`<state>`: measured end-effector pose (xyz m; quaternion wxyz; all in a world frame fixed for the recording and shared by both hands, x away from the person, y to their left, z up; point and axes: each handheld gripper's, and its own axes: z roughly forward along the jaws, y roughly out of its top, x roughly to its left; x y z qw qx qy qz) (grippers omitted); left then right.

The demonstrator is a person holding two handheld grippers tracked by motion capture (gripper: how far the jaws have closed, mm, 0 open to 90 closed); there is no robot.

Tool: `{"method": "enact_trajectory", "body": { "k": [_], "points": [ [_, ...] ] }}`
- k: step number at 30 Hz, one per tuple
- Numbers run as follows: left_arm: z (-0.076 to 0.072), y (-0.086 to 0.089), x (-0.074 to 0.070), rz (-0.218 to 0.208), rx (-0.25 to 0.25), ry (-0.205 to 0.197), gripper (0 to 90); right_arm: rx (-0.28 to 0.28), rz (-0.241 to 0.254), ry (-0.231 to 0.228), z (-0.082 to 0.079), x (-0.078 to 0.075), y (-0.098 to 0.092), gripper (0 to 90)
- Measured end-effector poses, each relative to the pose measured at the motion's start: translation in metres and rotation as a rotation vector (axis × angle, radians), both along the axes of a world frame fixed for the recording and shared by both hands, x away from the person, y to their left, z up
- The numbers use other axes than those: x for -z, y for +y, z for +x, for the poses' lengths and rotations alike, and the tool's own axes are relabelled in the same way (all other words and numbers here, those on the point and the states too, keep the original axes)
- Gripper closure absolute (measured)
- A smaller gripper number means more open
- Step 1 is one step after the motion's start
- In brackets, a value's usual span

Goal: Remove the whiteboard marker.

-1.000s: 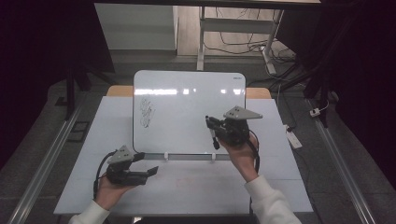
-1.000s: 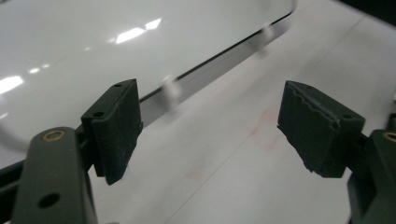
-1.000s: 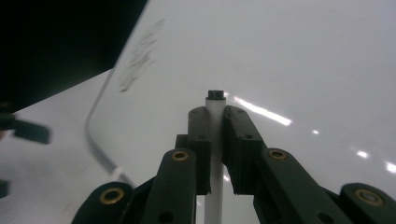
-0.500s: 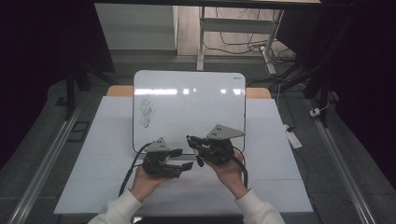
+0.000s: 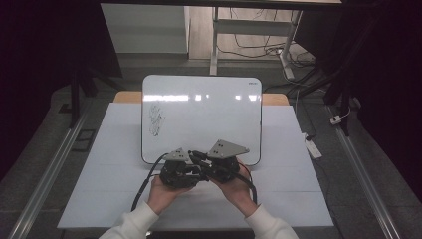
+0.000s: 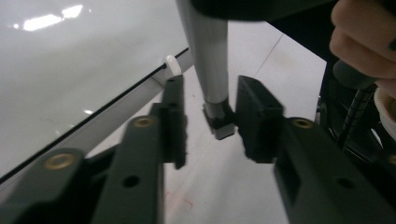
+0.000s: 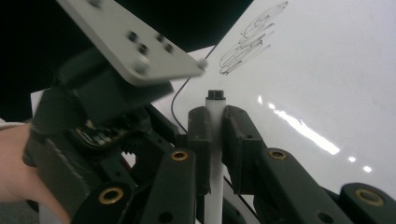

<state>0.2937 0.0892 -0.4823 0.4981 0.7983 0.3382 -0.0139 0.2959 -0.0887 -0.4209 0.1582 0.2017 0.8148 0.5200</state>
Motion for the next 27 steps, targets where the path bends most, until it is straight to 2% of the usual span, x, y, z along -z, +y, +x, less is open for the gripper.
{"method": "enact_trajectory", "body": {
  "k": [2,5,13,14,16,17,19,21,22,25,26,27],
  "points": [
    [0.0,0.0,0.001,-0.004,-0.002,0.002,73.5,0.001,-0.014,-0.021,-0.003,-0.001,0.002,80.3],
    [0.0,0.002,0.0,-0.003,-0.003,0.01,75.2,-0.002,-0.021,-0.038,-0.005,-0.001,0.004,80.2],
    [0.0,0.007,0.0,0.009,-0.01,0.006,77.2,-0.012,-0.013,-0.035,-0.005,-0.001,0.004,78.7],
    [0.0,0.009,0.0,0.011,-0.011,0.003,77.4,-0.015,0.032,-0.022,-0.004,-0.002,0.001,67.3],
    [0.0,0.013,-0.002,0.011,-0.018,-0.01,77.5,-0.013,0.074,-0.01,-0.002,-0.006,-0.007,61.1],
    [0.0,0.016,-0.003,0.012,-0.025,-0.017,77.5,-0.013,0.074,-0.01,-0.002,-0.006,-0.007,61.1],
    [0.0,0.024,-0.005,0.008,-0.04,-0.031,77.6,0.001,0.101,-0.005,-0.001,-0.009,-0.023,55.8],
    [-0.001,0.033,-0.008,0.005,-0.06,-0.05,77.6,0.022,0.097,-0.008,-0.001,-0.007,-0.035,53.1],
    [-0.001,0.038,-0.009,0.009,-0.071,-0.06,77.6,0.022,0.097,-0.008,-0.001,-0.007,-0.035,53.1],
    [-0.003,0.055,-0.013,0.02,-0.111,-0.091,77.7,0.068,0.075,-0.015,-0.002,0.001,-0.058,50.8],
    [-0.003,0.06,-0.014,0.018,-0.124,-0.097,77.6,0.097,0.051,-0.015,-0.003,0.01,-0.077,50.2],
    [-0.003,0.066,-0.015,0.013,-0.138,-0.104,77.6,0.097,0.051,-0.015,-0.003,0.01,-0.077,50.2]
  ]
}}
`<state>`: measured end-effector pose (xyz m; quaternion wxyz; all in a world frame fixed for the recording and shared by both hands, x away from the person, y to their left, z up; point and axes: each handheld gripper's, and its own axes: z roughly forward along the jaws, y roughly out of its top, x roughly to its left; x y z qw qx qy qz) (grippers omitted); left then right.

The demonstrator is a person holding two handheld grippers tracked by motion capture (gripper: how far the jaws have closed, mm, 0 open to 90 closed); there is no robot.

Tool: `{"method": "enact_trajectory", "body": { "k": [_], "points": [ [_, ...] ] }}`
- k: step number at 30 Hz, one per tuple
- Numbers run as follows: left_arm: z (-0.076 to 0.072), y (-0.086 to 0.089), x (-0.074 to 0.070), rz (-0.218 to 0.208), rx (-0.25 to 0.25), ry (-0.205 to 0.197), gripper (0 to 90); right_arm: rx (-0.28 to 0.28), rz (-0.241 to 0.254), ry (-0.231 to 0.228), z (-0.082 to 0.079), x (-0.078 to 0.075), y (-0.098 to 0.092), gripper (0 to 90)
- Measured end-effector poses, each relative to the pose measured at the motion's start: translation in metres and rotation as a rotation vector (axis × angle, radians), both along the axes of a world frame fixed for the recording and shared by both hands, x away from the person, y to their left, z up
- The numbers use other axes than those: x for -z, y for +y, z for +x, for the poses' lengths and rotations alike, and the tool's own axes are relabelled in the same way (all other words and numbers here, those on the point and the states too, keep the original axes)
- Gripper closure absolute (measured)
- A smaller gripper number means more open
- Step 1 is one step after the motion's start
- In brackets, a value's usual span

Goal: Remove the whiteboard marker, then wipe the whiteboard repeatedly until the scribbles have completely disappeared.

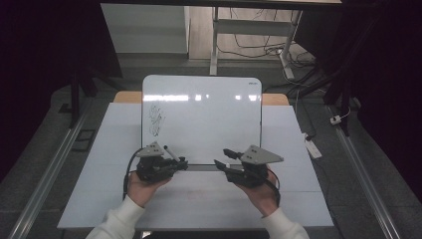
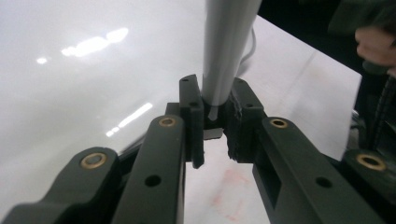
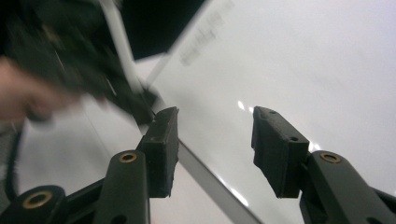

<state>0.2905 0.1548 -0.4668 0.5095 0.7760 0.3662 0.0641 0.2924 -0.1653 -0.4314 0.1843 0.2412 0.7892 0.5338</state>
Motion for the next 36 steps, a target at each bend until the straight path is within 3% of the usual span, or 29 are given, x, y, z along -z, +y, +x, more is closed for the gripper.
{"method": "enact_trajectory", "body": {
  "k": [2,3,4,8,14,23,26,29,36],
  "points": [
    [0.001,0.01,-0.003,-0.007,-0.028,-0.014,77.7,0.035,-0.025,0.012,-0.001,0.011,-0.021,49.5],
    [0.002,0.014,-0.004,-0.013,-0.04,-0.02,77.7,0.071,-0.044,0.033,-0.002,0.022,-0.042,49.2],
    [0.002,0.018,-0.005,-0.017,-0.051,-0.026,77.7,0.071,-0.044,0.033,-0.002,0.022,-0.042,49.2],
    [0.006,0.032,-0.011,-0.025,-0.098,-0.054,77.7,0.15,-0.081,0.071,-0.008,0.044,-0.086,48.6],
    [0.018,0.05,-0.026,-0.044,-0.163,-0.101,77.6,0.205,-0.086,0.095,-0.01,0.057,-0.115,47.7],
    [0.047,0.07,-0.056,-0.053,-0.236,-0.139,77.6,0.225,-0.101,0.111,-0.004,0.068,-0.123,46.8],
    [0.059,0.076,-0.063,-0.037,-0.268,-0.153,77.7,0.229,-0.113,0.105,-0.004,0.069,-0.123,46.3],
    [0.075,0.083,-0.066,-0.044,-0.297,-0.145,77.6,0.232,-0.119,0.104,-0.003,0.07,-0.123,45.9],
    [0.11,0.086,-0.066,-0.007,-0.349,-0.168,77.7,0.23,-0.131,0.108,-0.002,0.072,-0.122,45.6]
  ]
}}
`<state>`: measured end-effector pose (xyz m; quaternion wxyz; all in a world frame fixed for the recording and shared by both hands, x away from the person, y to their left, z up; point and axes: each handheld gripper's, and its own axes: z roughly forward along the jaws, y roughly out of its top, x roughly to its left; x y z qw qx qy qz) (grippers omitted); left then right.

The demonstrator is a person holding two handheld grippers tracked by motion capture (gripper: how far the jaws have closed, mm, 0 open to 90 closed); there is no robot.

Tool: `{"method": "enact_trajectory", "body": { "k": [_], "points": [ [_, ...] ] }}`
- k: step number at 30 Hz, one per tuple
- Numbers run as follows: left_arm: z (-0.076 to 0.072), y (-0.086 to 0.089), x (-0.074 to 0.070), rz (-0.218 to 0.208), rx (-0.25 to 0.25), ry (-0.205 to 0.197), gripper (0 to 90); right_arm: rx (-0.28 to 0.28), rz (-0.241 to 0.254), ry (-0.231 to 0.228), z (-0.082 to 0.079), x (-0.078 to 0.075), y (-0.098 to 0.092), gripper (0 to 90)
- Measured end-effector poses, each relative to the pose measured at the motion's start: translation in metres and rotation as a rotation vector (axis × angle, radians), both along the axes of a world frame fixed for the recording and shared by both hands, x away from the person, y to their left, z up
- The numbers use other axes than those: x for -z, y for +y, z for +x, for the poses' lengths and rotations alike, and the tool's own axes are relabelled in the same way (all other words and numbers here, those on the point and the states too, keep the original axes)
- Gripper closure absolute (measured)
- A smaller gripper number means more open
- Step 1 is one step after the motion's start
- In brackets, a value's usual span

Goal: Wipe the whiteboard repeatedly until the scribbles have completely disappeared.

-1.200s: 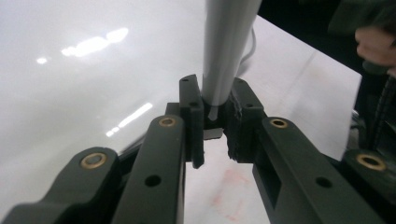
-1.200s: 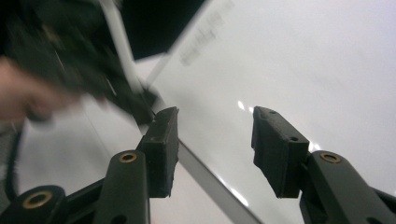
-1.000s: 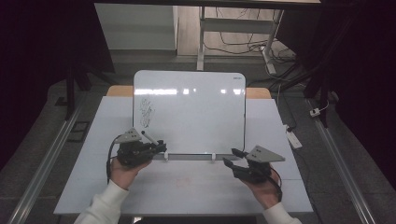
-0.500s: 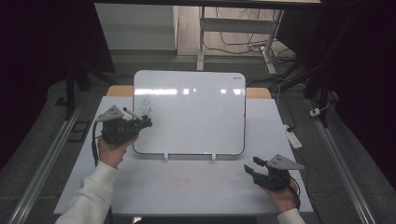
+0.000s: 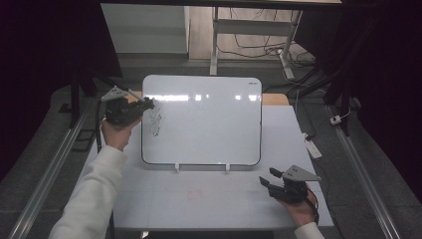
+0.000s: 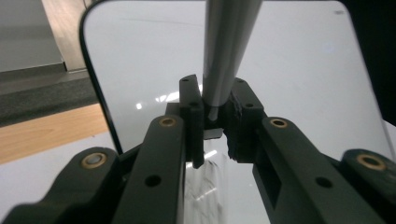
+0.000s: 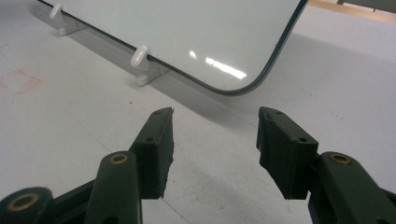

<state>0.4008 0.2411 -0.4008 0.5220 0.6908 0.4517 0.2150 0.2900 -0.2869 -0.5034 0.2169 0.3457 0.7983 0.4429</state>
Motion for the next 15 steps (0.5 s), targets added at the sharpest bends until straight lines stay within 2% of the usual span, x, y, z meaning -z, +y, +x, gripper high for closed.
{"method": "enact_trajectory", "body": {
  "k": [5,8,10,15],
  "points": [
    [0.024,0.0,0.005,0.01,-0.044,-0.024,77.7,0.0,-0.009,0.004,0.001,0.001,0.001,45.6],
    [0.032,-0.002,0.007,0.018,-0.055,-0.041,77.7,0.0,-0.012,0.007,0.001,0.003,0.001,45.6],
    [0.033,-0.006,0.009,0.041,-0.062,-0.048,77.8,0.0,-0.012,0.013,0.002,0.004,0.0,45.6],
    [0.032,-0.015,0.016,0.078,-0.012,-0.046,77.8,-0.009,-0.015,0.023,0.003,0.007,0.002,45.5]
  ]
}}
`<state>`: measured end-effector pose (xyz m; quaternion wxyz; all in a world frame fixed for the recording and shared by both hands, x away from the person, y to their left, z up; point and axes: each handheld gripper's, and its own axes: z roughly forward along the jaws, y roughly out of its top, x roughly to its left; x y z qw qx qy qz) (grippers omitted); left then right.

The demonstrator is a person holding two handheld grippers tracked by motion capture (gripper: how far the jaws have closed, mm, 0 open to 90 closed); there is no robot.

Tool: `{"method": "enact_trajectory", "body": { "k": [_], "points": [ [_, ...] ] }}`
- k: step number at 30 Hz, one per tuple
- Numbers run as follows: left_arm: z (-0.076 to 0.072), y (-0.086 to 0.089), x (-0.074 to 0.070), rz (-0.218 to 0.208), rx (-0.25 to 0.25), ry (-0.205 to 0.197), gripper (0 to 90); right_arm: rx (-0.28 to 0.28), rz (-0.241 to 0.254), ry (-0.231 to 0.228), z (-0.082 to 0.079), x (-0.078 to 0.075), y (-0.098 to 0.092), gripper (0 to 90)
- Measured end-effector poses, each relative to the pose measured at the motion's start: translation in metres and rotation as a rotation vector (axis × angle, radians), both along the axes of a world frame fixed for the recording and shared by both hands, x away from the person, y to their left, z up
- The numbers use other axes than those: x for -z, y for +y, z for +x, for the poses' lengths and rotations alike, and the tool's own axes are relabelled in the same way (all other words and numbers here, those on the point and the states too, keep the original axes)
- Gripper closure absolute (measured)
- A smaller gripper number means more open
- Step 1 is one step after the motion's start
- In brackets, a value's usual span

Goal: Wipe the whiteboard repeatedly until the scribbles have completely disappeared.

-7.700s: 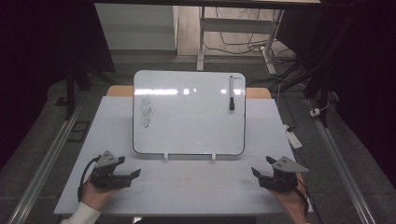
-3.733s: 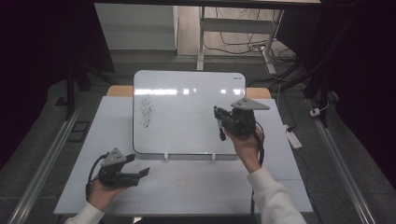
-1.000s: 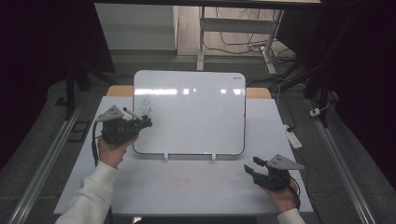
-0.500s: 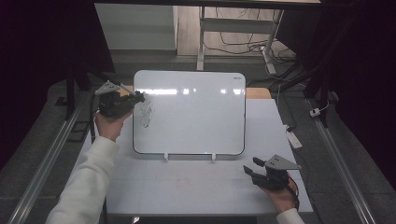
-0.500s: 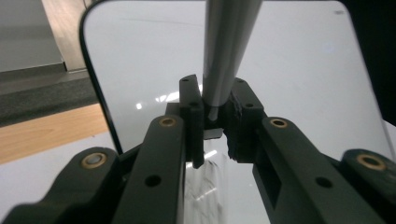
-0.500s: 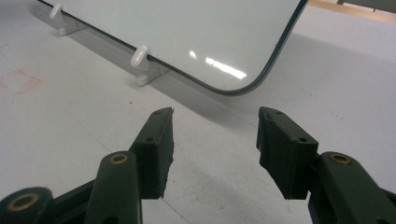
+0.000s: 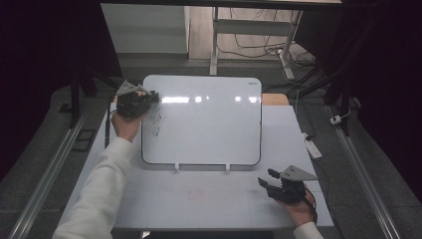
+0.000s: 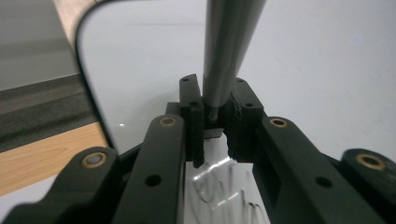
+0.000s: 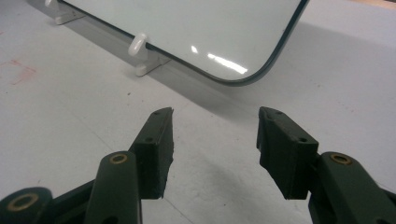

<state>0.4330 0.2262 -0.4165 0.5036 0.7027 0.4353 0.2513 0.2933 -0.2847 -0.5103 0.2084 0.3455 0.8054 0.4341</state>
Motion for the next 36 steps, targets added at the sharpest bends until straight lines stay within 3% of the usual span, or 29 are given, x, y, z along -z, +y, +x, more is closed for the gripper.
{"method": "enact_trajectory", "body": {
  "k": [3,6,8,13,15,18,19,21,26,32,33,36],
  "points": [
    [0.0,-0.003,0.0,0.036,0.007,-0.015,77.8,-0.004,-0.005,-0.001,0.0,0.0,0.001,45.3],
    [0.002,0.004,-0.003,0.005,-0.046,-0.024,77.9,0.003,-0.001,-0.002,0.0,0.0,0.0,45.3],
    [0.002,0.006,-0.001,-0.007,-0.048,-0.017,77.9,0.006,0.006,-0.003,0.0,-0.001,-0.001,45.3],
    [-0.005,-0.01,0.005,0.056,0.02,-0.025,77.9,-0.003,0.005,0.0,0.0,-0.001,0.0,45.3],
    [-0.006,-0.013,0.005,0.084,0.022,-0.033,77.9,-0.004,0.0,-0.001,0.0,0.0,0.001,45.3],
    [-0.005,-0.004,0.003,0.074,-0.032,-0.047,77.9,0.001,0.004,-0.005,-0.001,-0.001,0.0,45.3],
    [-0.004,0.001,0.002,0.052,-0.048,-0.044,78.0,0.003,0.007,-0.006,-0.001,-0.002,-0.001,45.2],
    [-0.003,0.004,0.004,0.034,-0.053,-0.036,78.0,0.005,0.011,-0.008,-0.001,-0.002,-0.001,45.2],
    [-0.01,-0.014,0.009,0.103,0.002,-0.047,78.0,0.0,0.008,-0.001,0.0,0.0,-0.001,45.1],
    [-0.005,-0.002,0.002,0.089,-0.054,-0.056,78.1,0.009,0.012,-0.007,-0.001,-0.002,-0.002,45.1],
    [-0.006,0.001,0.003,0.077,-0.054,-0.05,78.0,0.01,0.014,-0.009,-0.001,-0.002,-0.002,45.1],
    [-0.011,-0.002,0.009,0.097,-0.031,-0.047,78.1,0.008,0.015,-0.009,-0.001,-0.002,-0.003,45.1]
  ]
}}
